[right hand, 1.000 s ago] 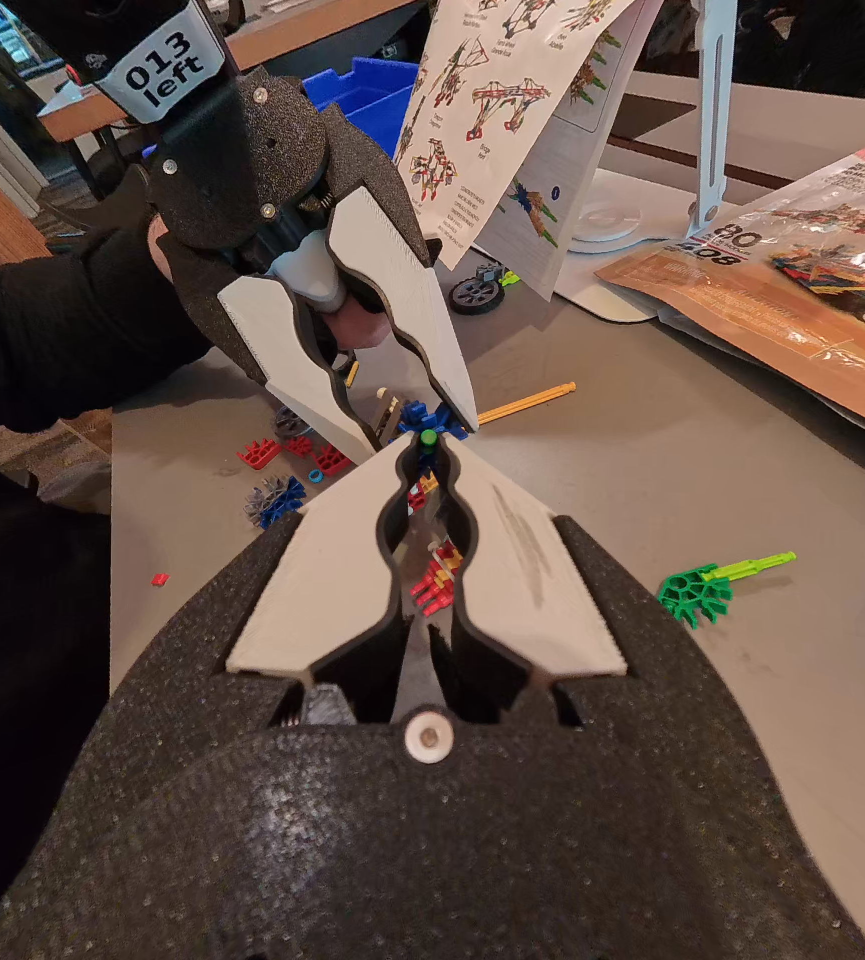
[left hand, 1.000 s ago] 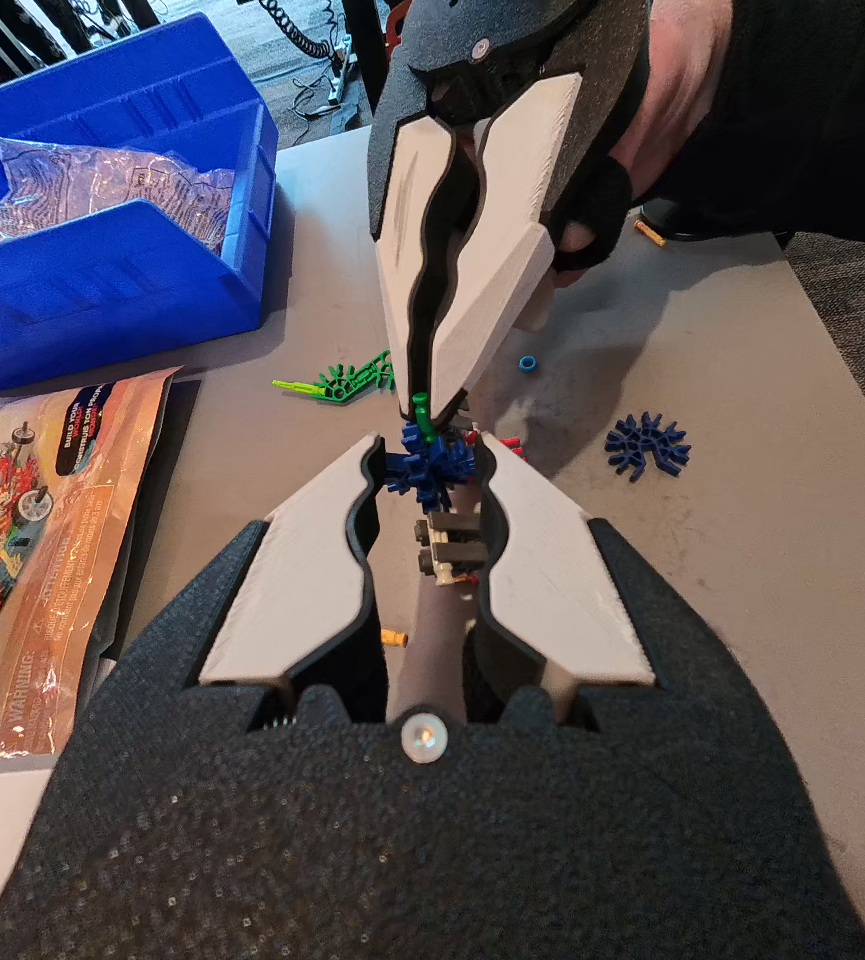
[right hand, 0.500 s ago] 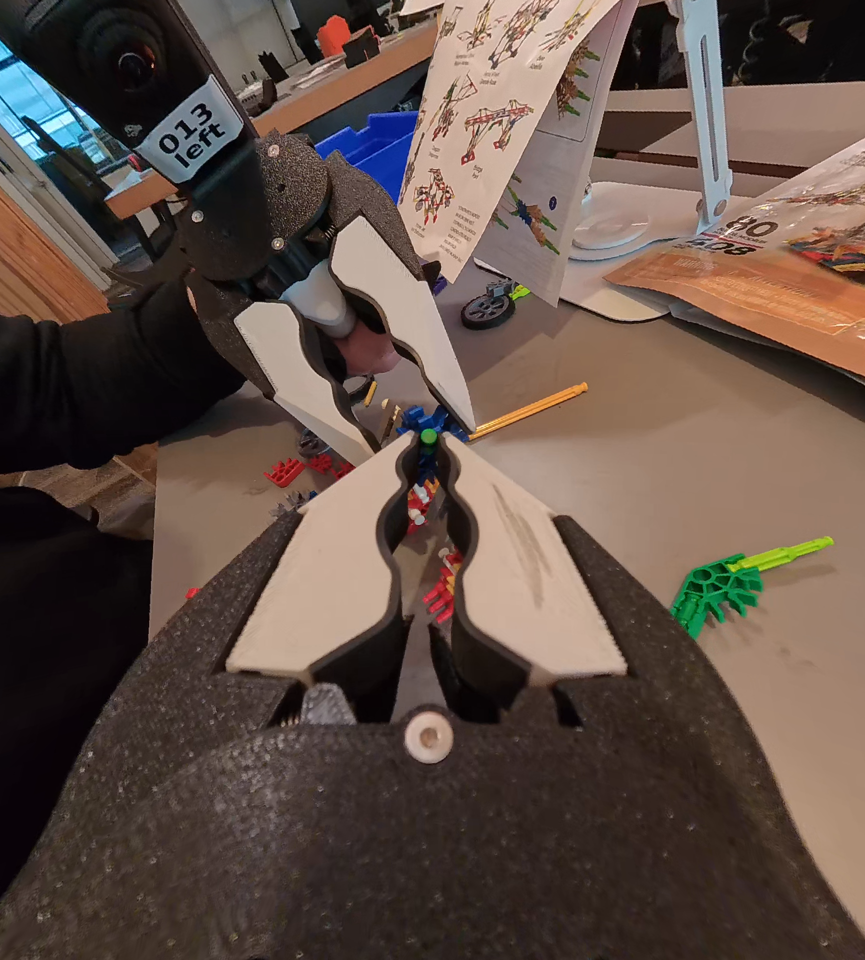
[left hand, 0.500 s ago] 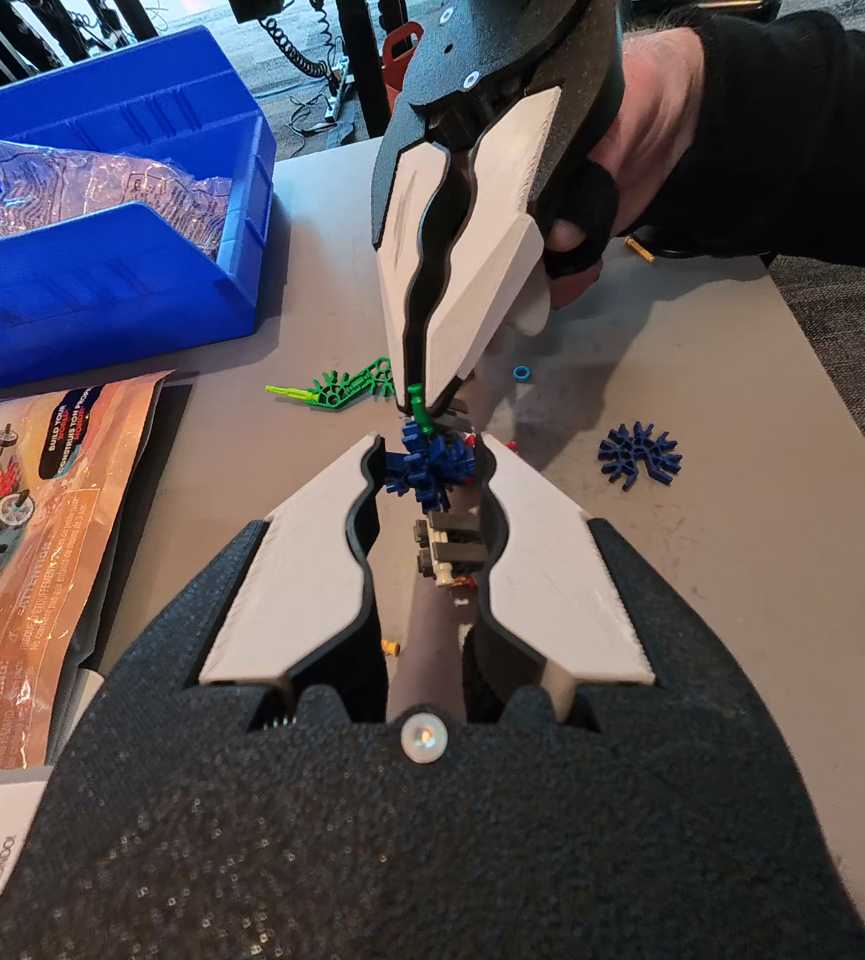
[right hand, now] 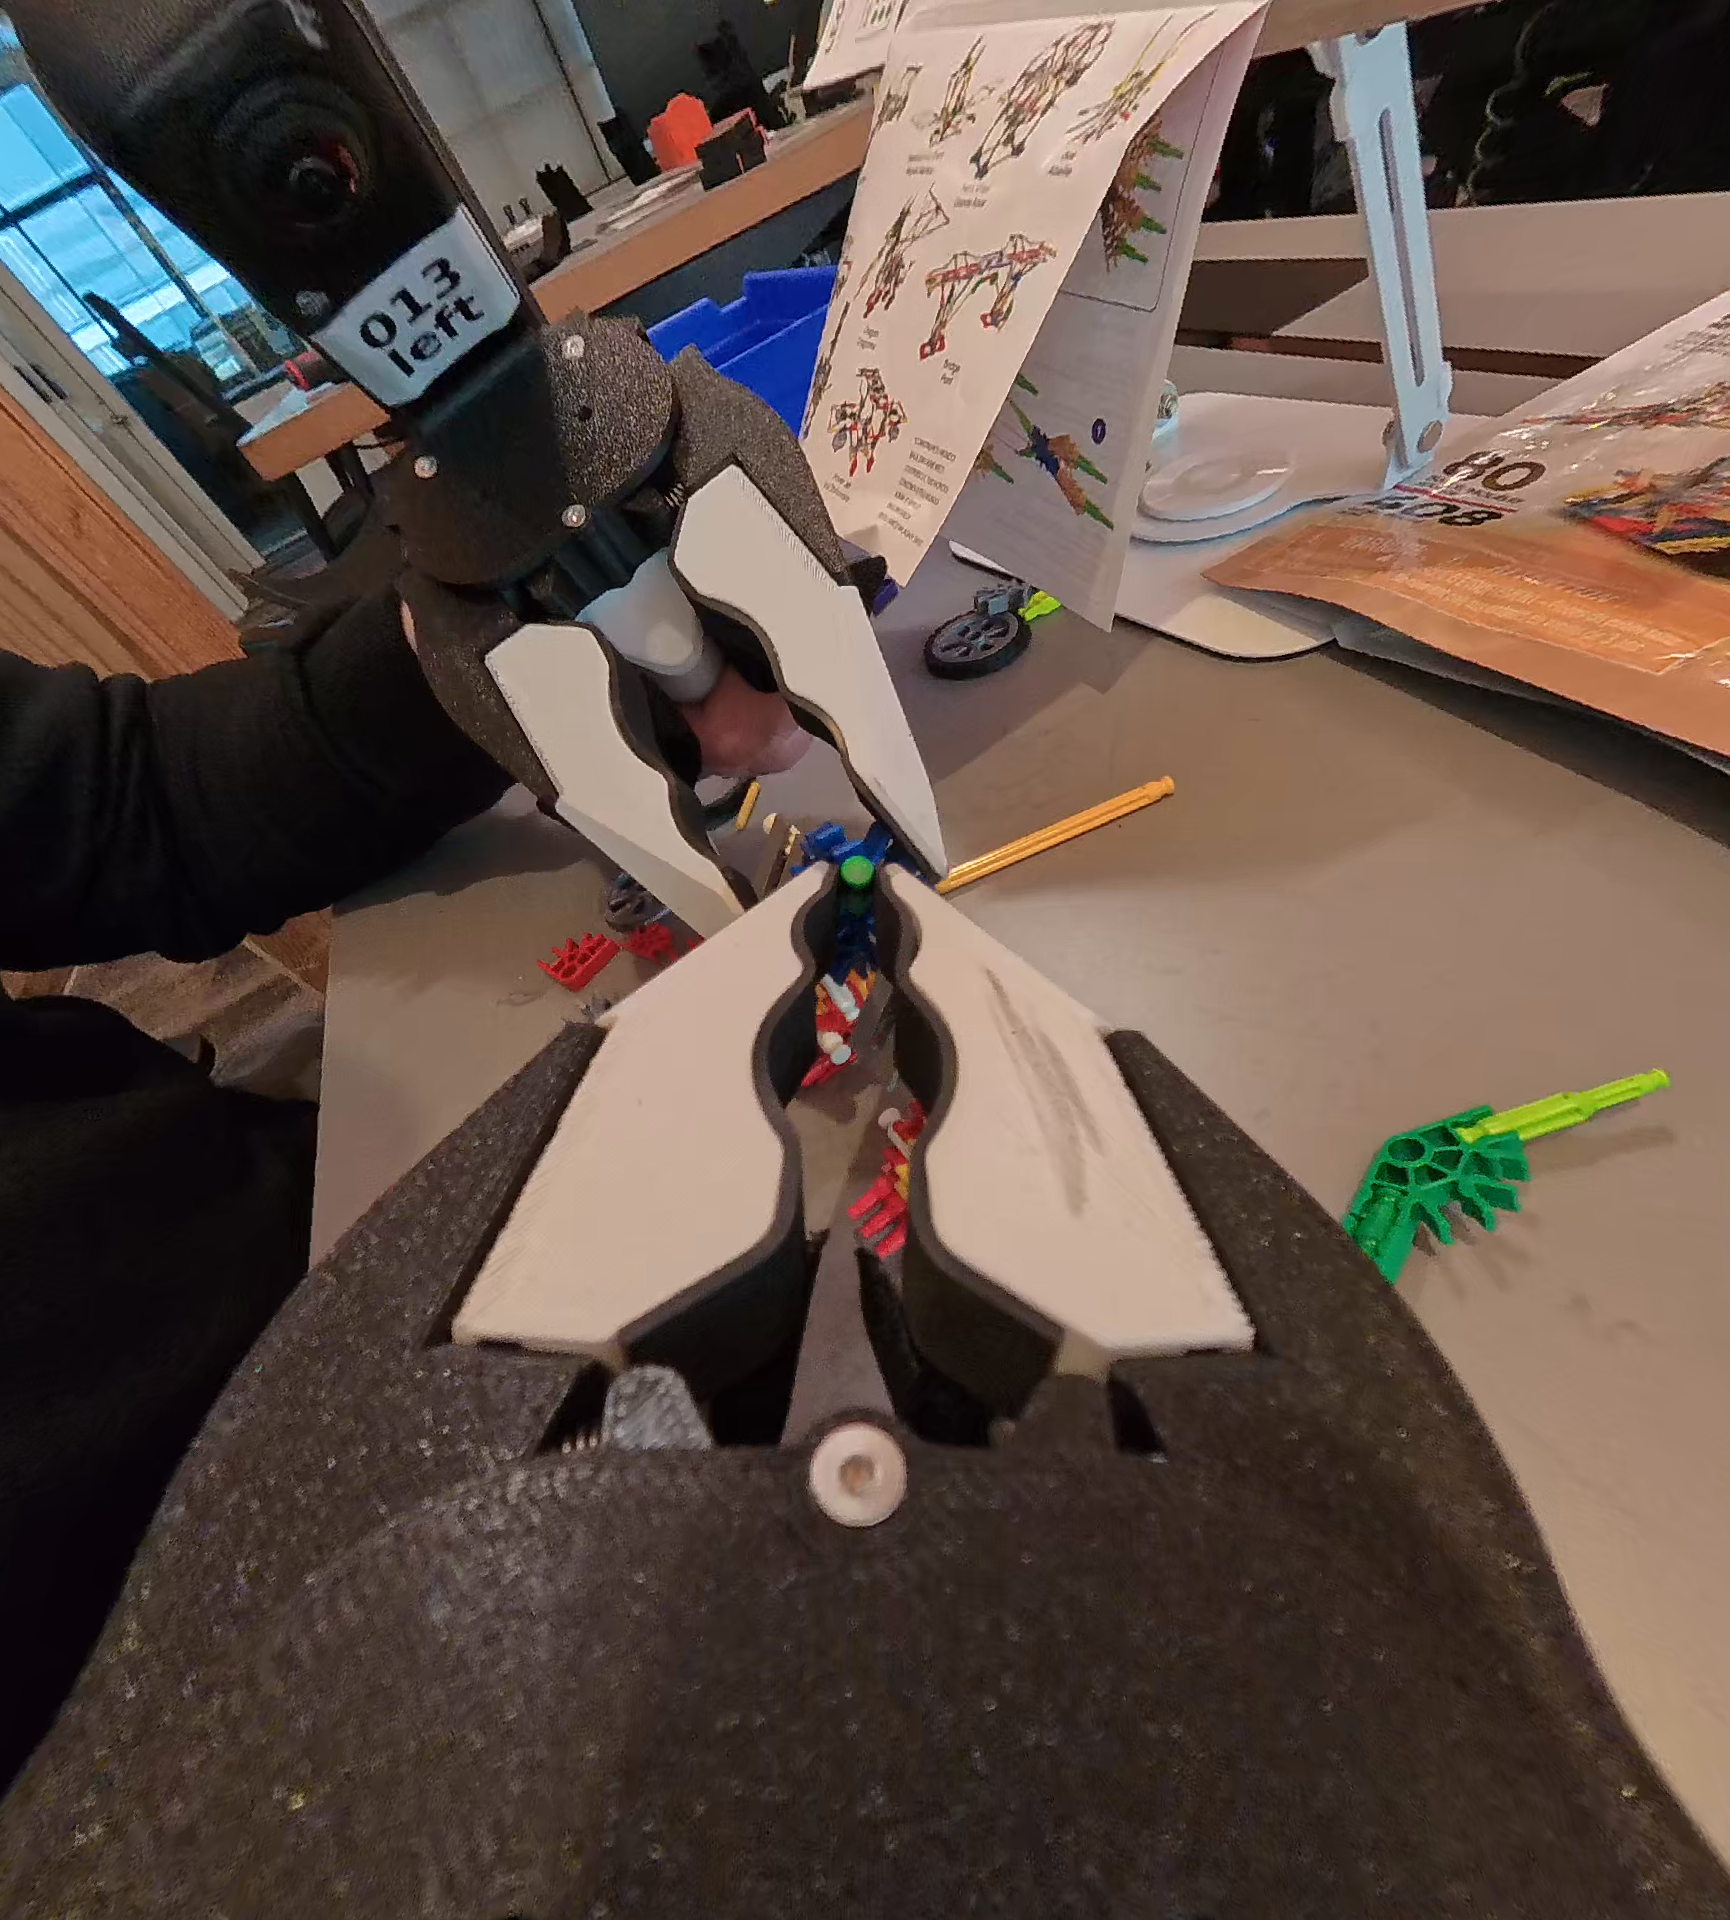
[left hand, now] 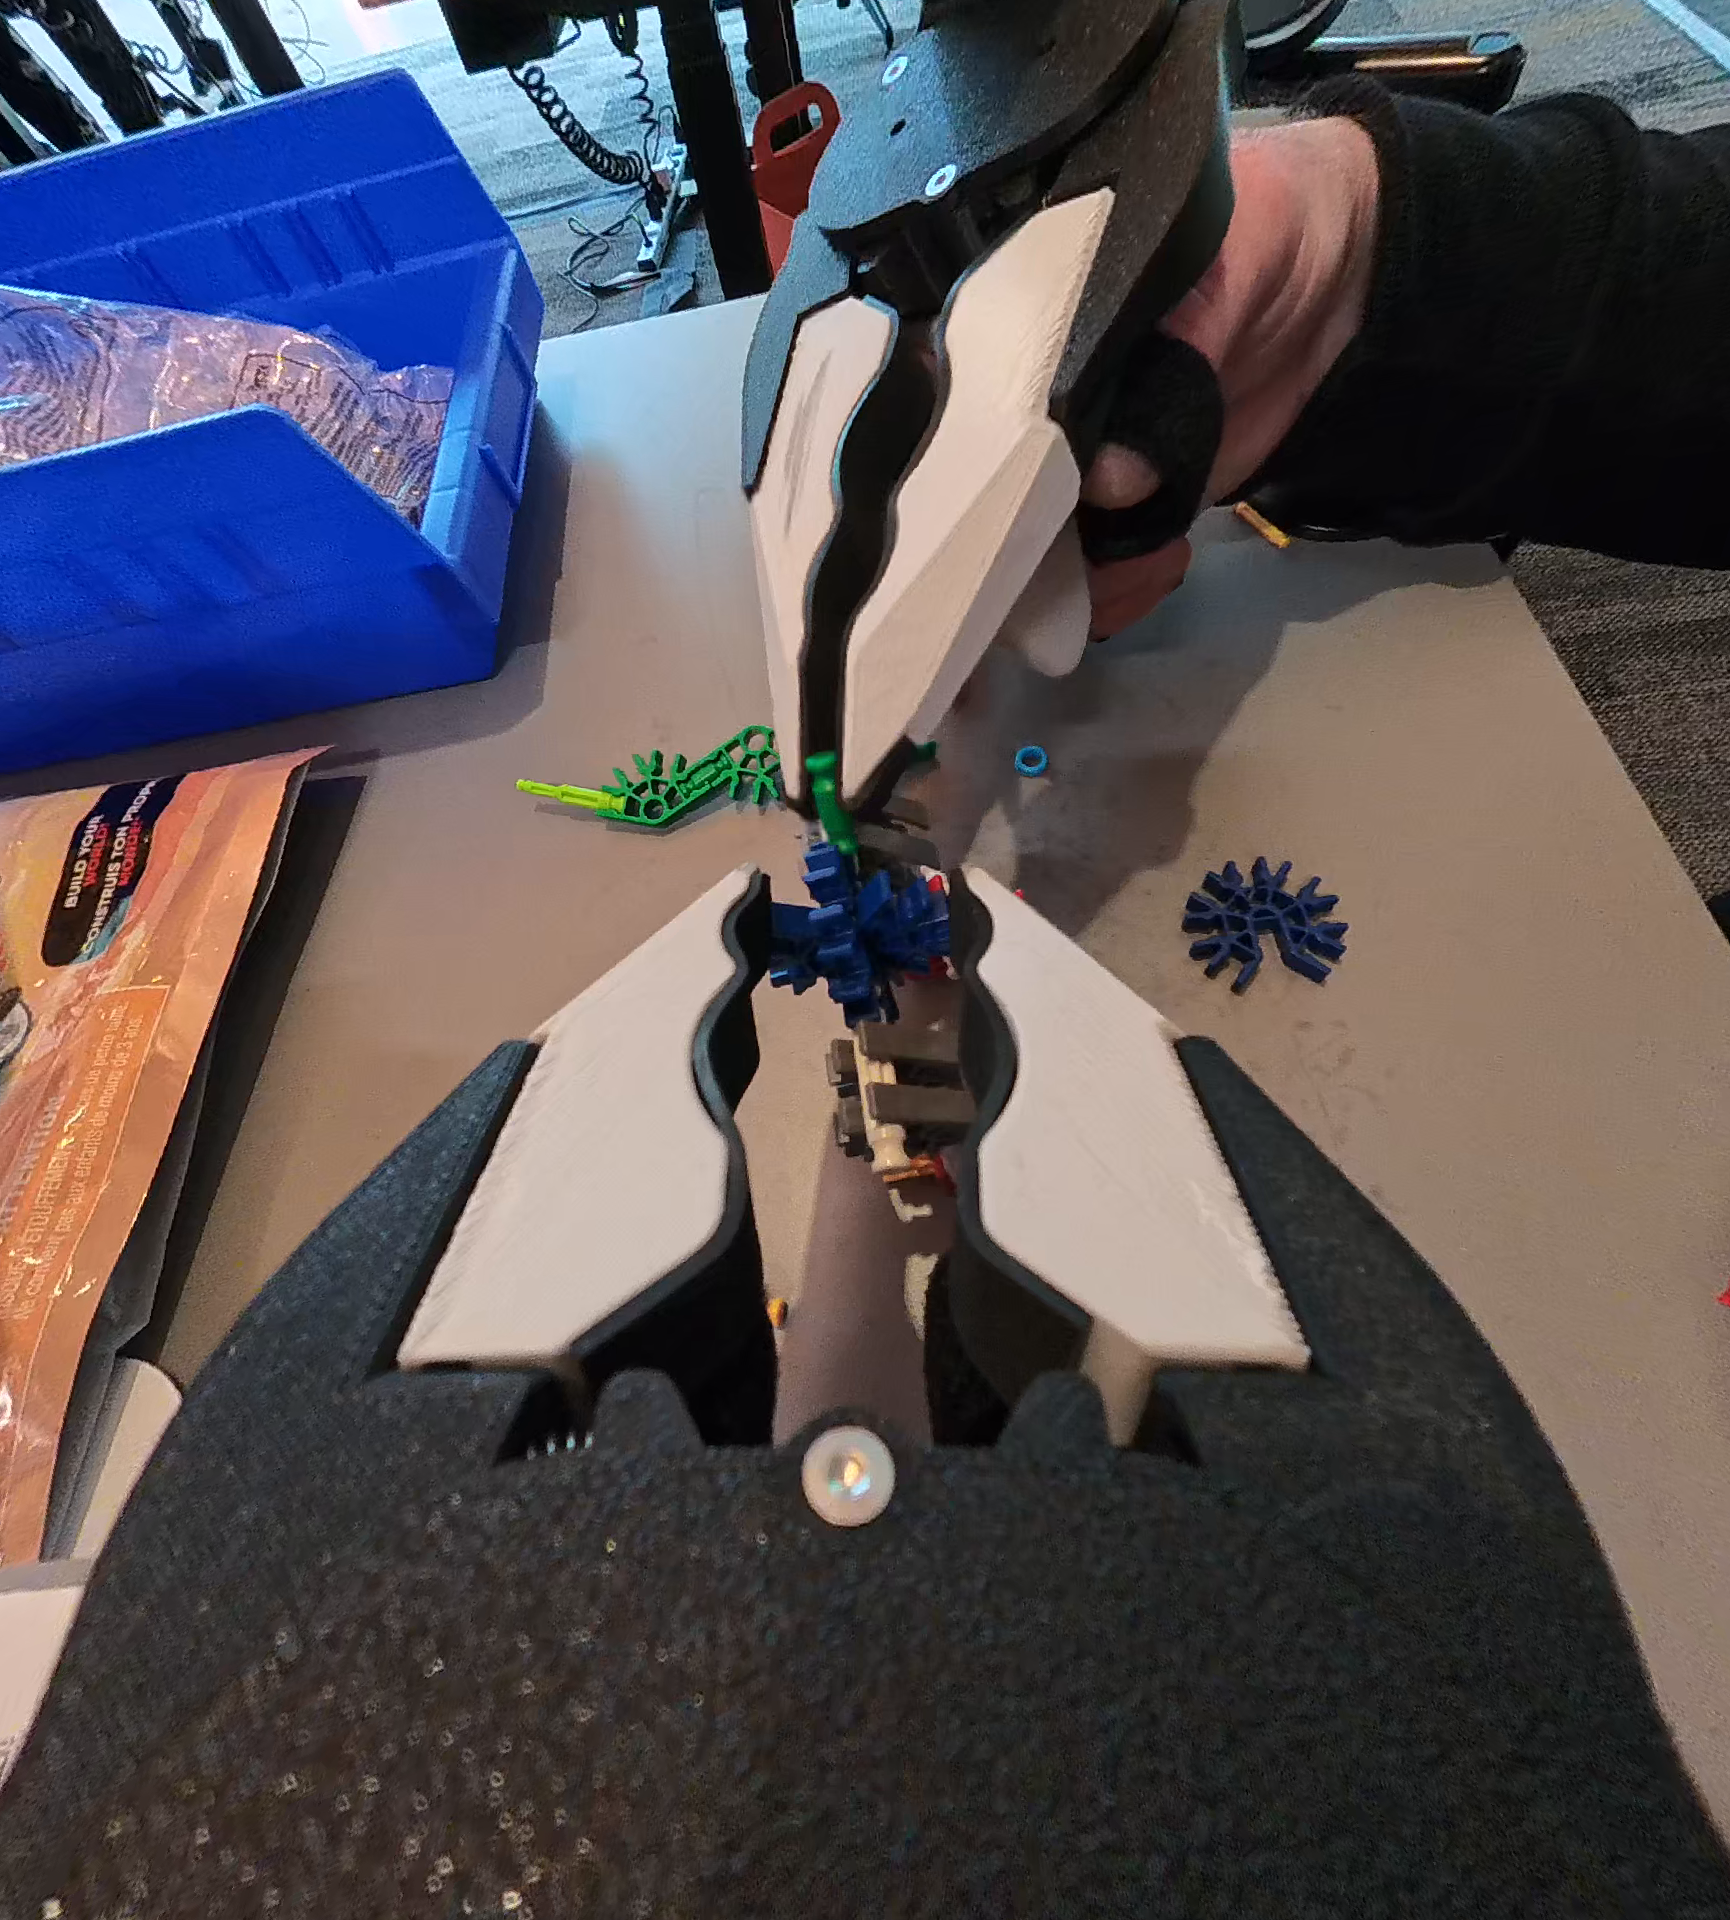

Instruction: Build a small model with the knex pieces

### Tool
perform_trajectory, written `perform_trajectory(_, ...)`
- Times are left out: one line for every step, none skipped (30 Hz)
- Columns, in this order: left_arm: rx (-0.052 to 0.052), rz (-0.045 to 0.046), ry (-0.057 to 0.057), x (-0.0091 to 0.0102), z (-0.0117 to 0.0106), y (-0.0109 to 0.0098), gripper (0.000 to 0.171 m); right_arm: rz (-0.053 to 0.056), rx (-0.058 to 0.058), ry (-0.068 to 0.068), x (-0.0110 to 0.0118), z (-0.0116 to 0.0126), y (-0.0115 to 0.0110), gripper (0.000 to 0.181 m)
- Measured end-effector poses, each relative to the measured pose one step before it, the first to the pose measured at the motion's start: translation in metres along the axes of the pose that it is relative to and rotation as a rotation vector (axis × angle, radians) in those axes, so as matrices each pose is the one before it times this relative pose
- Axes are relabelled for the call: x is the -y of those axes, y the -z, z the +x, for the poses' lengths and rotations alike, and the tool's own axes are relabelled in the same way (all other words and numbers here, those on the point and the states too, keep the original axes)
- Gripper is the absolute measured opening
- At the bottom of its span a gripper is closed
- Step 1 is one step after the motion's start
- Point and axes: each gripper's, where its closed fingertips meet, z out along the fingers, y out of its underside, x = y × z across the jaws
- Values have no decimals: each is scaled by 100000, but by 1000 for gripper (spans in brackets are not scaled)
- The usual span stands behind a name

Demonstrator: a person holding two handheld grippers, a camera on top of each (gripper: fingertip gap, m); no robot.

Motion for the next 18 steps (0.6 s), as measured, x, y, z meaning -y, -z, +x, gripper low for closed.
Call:
perform_trajectory(-115,157,-72,3,9,1,33,1028,-40,-707,162,107,140,5)
perform_trajectory(-201,98,-156,14,17,-7,33,677,-586,-486,115,198,81,5)
perform_trajectory(-284,62,-308,9,38,0,34,134,-532,-465,11,177,1,5)
perform_trajectory(-440,92,-592,11,72,-8,34,-169,155,-400,-27,25,-78,5)
perform_trajectory(-756,168,-598,37,135,-13,34,-413,-92,57,-57,-7,-132,5)
perform_trajectory(-782,200,-723,39,153,-24,34,-692,35,218,-77,-15,-140,5)
perform_trajectory(-333,56,-995,39,62,-29,34,-787,493,16,-98,-56,-132,5)
perform_trajectory(-249,-80,-974,19,32,-24,34,-886,761,-97,-121,-82,-100,5)
perform_trajectory(-507,-229,-837,-4,63,6,34,-218,926,-394,-30,-63,-14,5)
perform_trajectory(-748,-183,-459,3,91,11,34,-280,1531,-839,-68,-92,62,5)
perform_trajectory(-490,-146,-438,18,81,-19,34,-174,1520,-1069,-80,-61,64,5)
perform_trajectory(-399,-75,-946,20,92,-10,34,-94,1113,-656,-34,-69,42,5)
perform_trajectory(-616,-267,-885,0,104,5,34,-116,918,-303,-61,-96,11,5)
perform_trajectory(-959,-349,-370,4,100,34,34,-221,965,-463,-58,-99,20,5)
perform_trajectory(-421,-299,-443,-8,36,8,34,-128,879,-660,-69,-67,35,5)
perform_trajectory(-88,-89,-592,3,11,-4,34,-230,743,-591,-70,-26,64,5)
perform_trajectory(-268,73,-333,8,43,8,34,-755,708,-311,-165,-48,62,5)
perform_trajectory(-551,269,-347,15,72,4,33,-650,625,-183,-159,-46,14,5)
